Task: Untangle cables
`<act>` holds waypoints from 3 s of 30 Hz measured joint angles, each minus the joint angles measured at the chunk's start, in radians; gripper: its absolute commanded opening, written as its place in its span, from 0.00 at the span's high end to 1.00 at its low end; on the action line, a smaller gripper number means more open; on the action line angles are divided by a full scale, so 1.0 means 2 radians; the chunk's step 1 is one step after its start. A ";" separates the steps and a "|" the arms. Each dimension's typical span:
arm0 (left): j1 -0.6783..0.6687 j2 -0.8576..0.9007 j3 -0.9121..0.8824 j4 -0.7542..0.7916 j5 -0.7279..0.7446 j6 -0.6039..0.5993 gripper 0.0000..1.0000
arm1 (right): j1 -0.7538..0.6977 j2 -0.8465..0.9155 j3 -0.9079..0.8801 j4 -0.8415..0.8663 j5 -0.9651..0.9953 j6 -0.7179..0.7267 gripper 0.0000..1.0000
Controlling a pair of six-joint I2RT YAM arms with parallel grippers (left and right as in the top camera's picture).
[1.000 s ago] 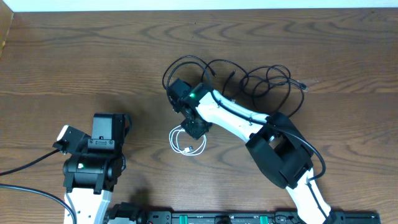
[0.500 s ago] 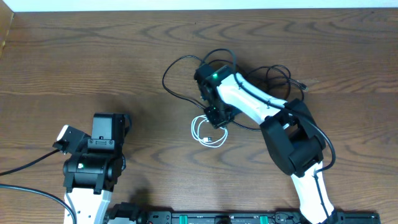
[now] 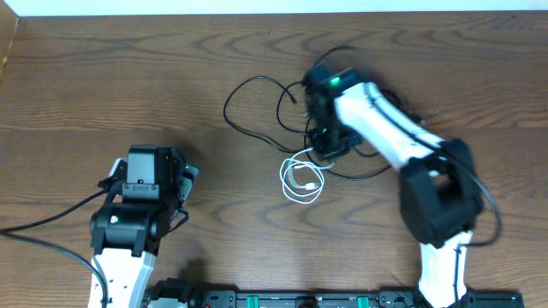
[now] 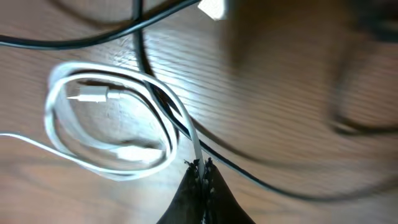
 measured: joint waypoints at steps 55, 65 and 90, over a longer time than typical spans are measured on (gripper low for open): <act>0.000 0.083 0.000 -0.001 0.034 0.000 0.02 | 0.085 -0.080 -0.231 0.205 0.021 0.146 0.99; 0.000 0.083 0.000 -0.013 0.034 0.000 0.02 | 0.044 -0.078 -0.220 0.177 -0.004 0.099 0.99; 0.000 0.083 0.000 -0.011 0.034 0.000 0.02 | -0.330 -0.371 -0.179 0.092 0.177 0.019 0.99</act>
